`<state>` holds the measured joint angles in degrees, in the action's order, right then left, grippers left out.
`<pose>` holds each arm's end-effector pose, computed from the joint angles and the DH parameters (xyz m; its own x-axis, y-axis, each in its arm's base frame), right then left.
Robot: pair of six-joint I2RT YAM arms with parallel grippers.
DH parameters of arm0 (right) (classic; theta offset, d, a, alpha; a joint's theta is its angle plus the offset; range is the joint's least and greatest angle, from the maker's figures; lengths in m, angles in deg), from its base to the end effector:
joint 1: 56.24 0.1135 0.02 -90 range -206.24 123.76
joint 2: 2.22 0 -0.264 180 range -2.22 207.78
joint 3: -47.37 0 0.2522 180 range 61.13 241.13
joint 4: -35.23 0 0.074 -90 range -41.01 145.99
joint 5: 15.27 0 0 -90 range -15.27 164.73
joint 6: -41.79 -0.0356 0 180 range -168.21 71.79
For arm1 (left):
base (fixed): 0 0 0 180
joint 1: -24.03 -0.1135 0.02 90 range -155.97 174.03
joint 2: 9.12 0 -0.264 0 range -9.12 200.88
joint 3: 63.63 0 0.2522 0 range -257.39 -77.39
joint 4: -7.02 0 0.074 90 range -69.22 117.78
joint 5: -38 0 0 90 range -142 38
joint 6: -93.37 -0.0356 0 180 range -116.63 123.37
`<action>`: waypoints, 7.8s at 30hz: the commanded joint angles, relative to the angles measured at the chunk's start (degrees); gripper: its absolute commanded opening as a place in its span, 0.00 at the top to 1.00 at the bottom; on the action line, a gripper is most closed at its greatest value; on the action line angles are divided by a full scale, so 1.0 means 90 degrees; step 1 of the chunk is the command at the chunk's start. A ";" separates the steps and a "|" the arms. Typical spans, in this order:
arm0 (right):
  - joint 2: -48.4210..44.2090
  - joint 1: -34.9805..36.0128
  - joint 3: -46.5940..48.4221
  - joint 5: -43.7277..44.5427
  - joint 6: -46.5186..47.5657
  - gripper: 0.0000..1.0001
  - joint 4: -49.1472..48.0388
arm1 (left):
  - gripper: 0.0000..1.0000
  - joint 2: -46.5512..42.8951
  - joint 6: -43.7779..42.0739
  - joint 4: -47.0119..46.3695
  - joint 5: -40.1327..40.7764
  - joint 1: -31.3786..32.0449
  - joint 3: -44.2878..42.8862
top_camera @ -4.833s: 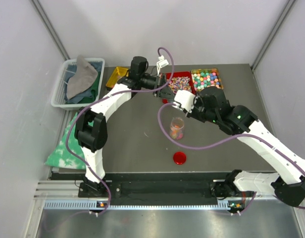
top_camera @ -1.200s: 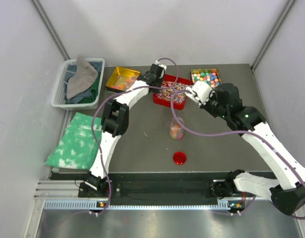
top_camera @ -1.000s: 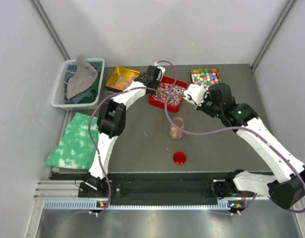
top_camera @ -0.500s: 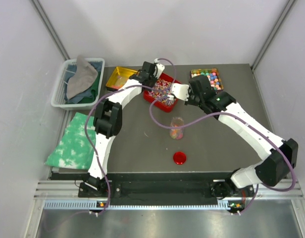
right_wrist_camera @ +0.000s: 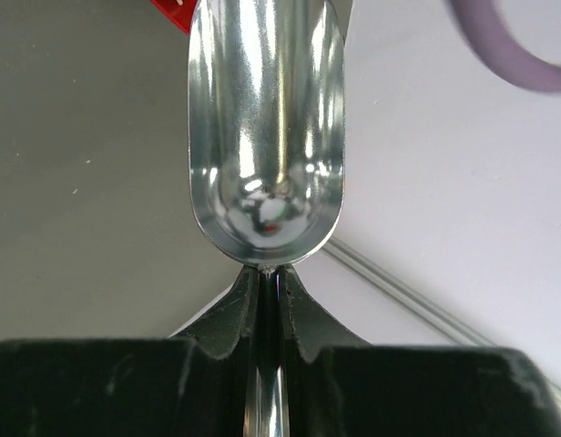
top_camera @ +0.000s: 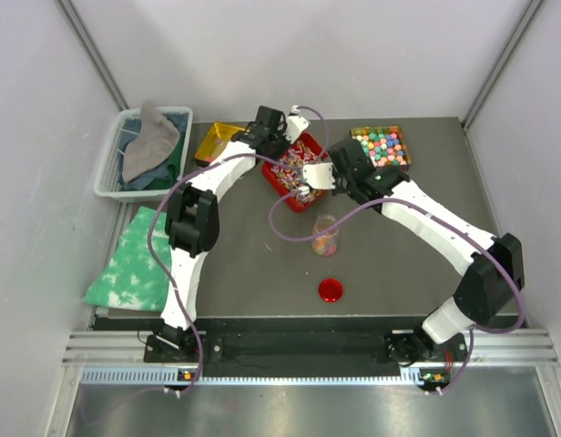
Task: Pack the candies
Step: Scoop the fake candies from the storage box.
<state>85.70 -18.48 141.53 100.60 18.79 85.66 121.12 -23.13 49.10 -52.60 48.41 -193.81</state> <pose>0.2761 0.1942 0.3308 0.0642 -0.9979 -0.0002 -0.6259 -0.0401 -0.7789 0.4771 -0.2166 0.2412 -0.3596 0.6528 -0.6667 0.6484 0.6886 0.3246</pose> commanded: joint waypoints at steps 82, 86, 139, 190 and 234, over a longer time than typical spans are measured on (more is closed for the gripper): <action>0.3414 0.1000 0.2355 0.1217 0.2185 1.00 0.0721 | 1.00 -0.2097 -0.1323 -0.1086 -0.0451 -0.0160 0.1881; 0.3502 0.1107 0.2727 0.0798 0.1969 1.00 0.1306 | 1.00 -0.2185 -0.1284 -0.1163 -0.0509 -0.0160 0.1998; 0.4411 0.1010 0.3078 -0.1214 -0.0530 1.00 0.0799 | 1.00 -0.2078 -0.0786 -0.0978 -0.0314 -0.0063 0.2076; 0.3738 0.0649 0.2971 -0.1605 -0.3226 1.00 -0.0002 | 1.00 -0.1629 -0.0034 -0.0451 0.0448 0.0006 0.1793; 0.2839 0.0268 0.2473 -0.1595 -0.1419 1.00 0.1014 | 1.00 -0.0984 0.0640 -0.0695 0.0223 -0.0473 0.1539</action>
<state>115.66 -15.29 160.96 87.44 5.26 93.24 112.46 -19.61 46.39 -49.96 45.42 -176.52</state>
